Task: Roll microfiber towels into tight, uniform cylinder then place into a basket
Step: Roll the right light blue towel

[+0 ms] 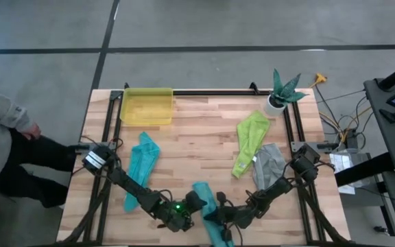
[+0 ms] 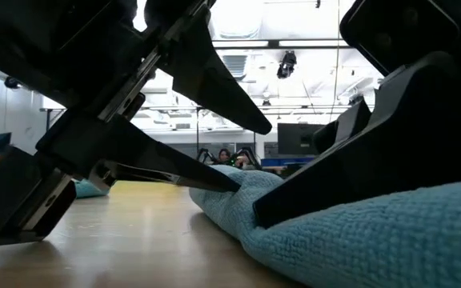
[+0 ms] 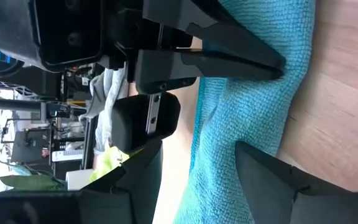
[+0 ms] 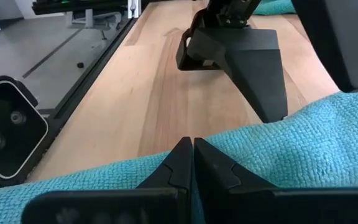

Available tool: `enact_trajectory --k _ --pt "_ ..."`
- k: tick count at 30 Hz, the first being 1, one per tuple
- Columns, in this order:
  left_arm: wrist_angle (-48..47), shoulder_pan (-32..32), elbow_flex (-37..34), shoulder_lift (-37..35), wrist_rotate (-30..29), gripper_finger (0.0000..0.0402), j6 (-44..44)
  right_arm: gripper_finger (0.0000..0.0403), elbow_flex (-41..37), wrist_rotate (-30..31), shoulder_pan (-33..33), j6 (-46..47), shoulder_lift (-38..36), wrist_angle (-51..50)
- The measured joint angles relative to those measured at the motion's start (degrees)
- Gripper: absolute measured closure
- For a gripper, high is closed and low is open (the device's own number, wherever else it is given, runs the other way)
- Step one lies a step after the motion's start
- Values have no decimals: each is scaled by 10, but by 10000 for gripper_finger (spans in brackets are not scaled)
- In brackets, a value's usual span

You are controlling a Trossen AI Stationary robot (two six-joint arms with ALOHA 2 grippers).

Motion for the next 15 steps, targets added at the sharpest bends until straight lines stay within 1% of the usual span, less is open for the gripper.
enact_trajectory --k 7,15 --pt "16 0 1 1 1 217 -5 390 1 0 0 -5 0 2" --pt "14 -20 -2 1 -12 217 0 390 1 0 0 -15 -1 4"
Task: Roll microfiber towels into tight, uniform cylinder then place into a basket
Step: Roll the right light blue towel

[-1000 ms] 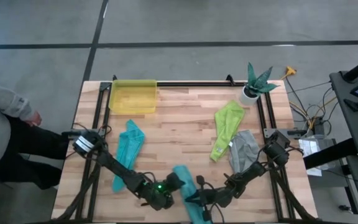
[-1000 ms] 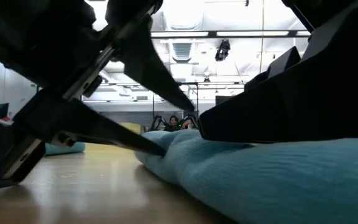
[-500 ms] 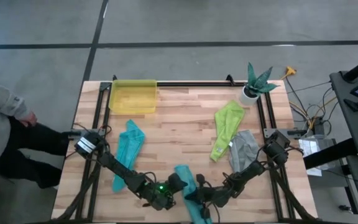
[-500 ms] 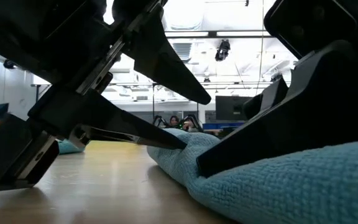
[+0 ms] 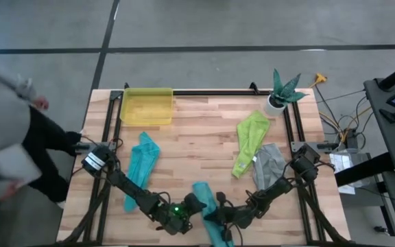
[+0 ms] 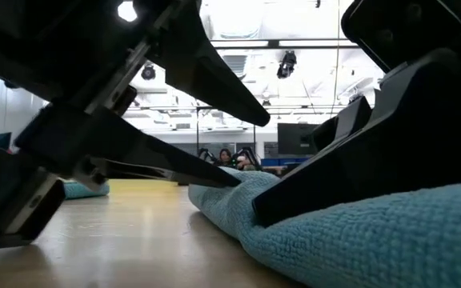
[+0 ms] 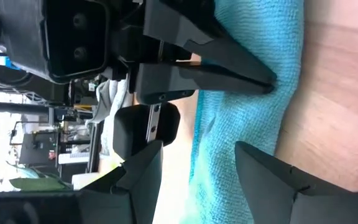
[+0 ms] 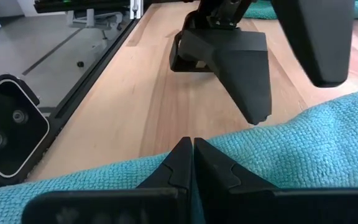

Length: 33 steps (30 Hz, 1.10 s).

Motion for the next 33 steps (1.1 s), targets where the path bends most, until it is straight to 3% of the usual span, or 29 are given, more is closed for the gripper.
enact_trajectory --k 5,11,15,20,33 --pt "0 19 -3 5 59 217 -3 390 0 0 0 0 0 2" --pt "0 36 -5 9 75 217 -19 390 0 0 0 0 0 2" --pt "-4 48 -5 9 117 224 -29 390 0 0 0 -6 0 8" --pt "-41 65 -4 9 147 259 -83 390 0 -3 1 -27 0 39" --pt "-54 68 0 9 150 388 -91 390 0 -13 6 -70 -13 62"
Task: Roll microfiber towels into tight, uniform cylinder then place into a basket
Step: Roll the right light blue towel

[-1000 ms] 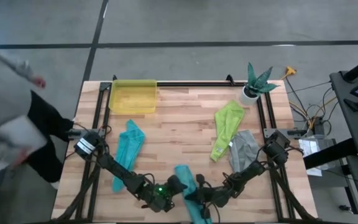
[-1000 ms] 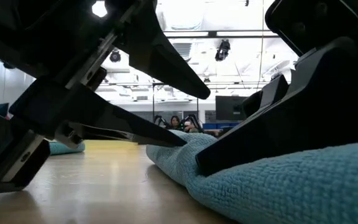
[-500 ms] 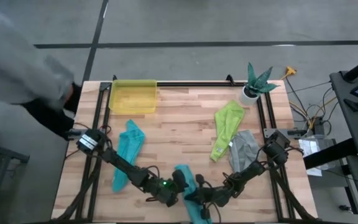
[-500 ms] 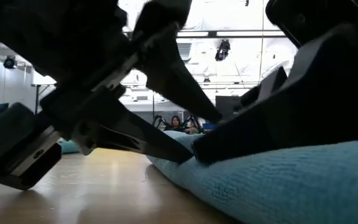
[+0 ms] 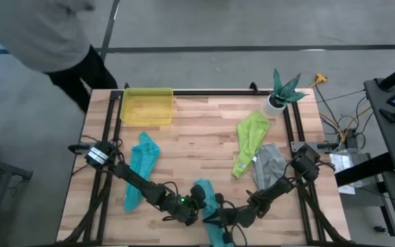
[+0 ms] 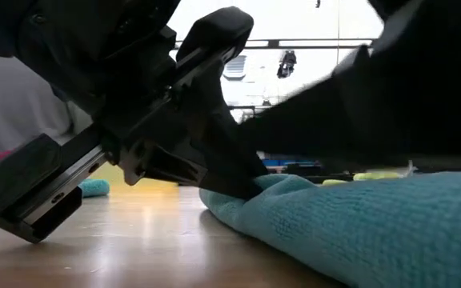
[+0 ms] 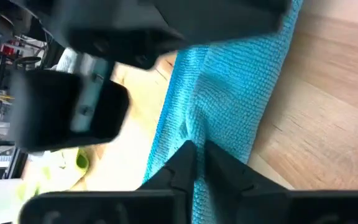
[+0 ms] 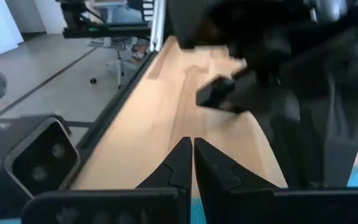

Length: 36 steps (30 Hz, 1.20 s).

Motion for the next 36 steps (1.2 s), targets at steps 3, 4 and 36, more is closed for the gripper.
enact_trajectory --k 3,4,36 --pt "-4 0 1 0 1 397 -1 390 0 5 9 -20 -26 -38" --pt "-4 0 1 0 1 397 -1 390 0 16 13 -22 -40 -65" --pt "29 -1 6 0 -3 396 -11 390 11 98 21 131 -60 -313"
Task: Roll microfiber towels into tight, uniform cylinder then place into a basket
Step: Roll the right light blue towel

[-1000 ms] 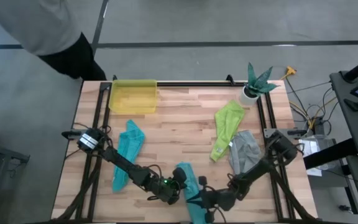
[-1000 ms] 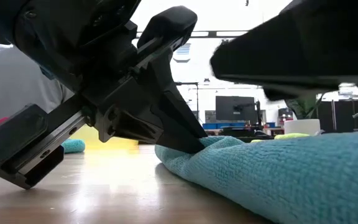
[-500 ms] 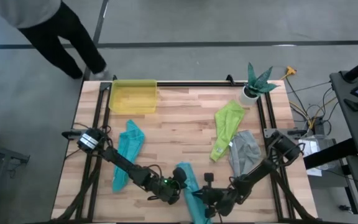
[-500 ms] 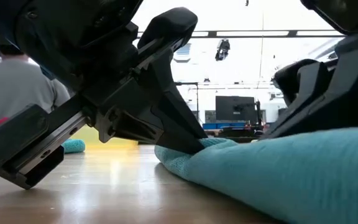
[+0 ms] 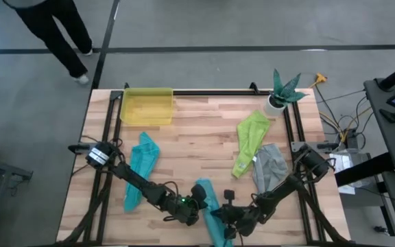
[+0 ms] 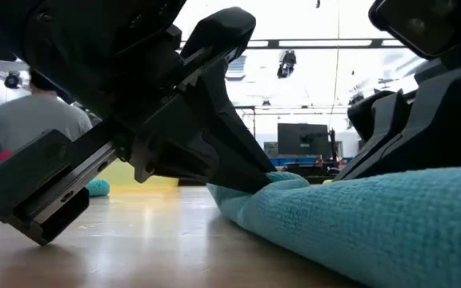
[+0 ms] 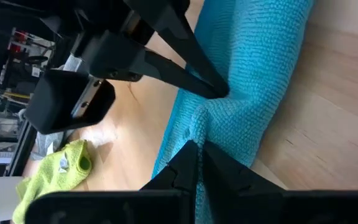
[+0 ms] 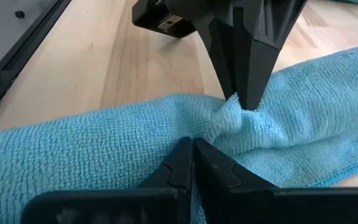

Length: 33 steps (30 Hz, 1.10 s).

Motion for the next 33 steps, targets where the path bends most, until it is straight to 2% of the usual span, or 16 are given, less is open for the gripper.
enact_trajectory --k 9,15,21,24,28,33 --pt "-8 -17 3 -8 -61 388 8 390 2 -2 -4 23 28 25" --pt "-45 -35 -2 -28 -101 341 10 390 2 -3 -7 12 38 49" --pt "-99 -63 -6 -40 -126 292 -52 390 1 -6 -8 -1 39 60" --pt "-111 -76 -10 -42 -116 280 -94 390 2 -5 -10 -5 39 61" --pt "-108 -81 -14 -42 -81 279 -108 390 1 9 -14 -20 41 78" --pt "-109 -60 -4 -32 1 279 -109 390 -1 12 -19 -50 44 109"
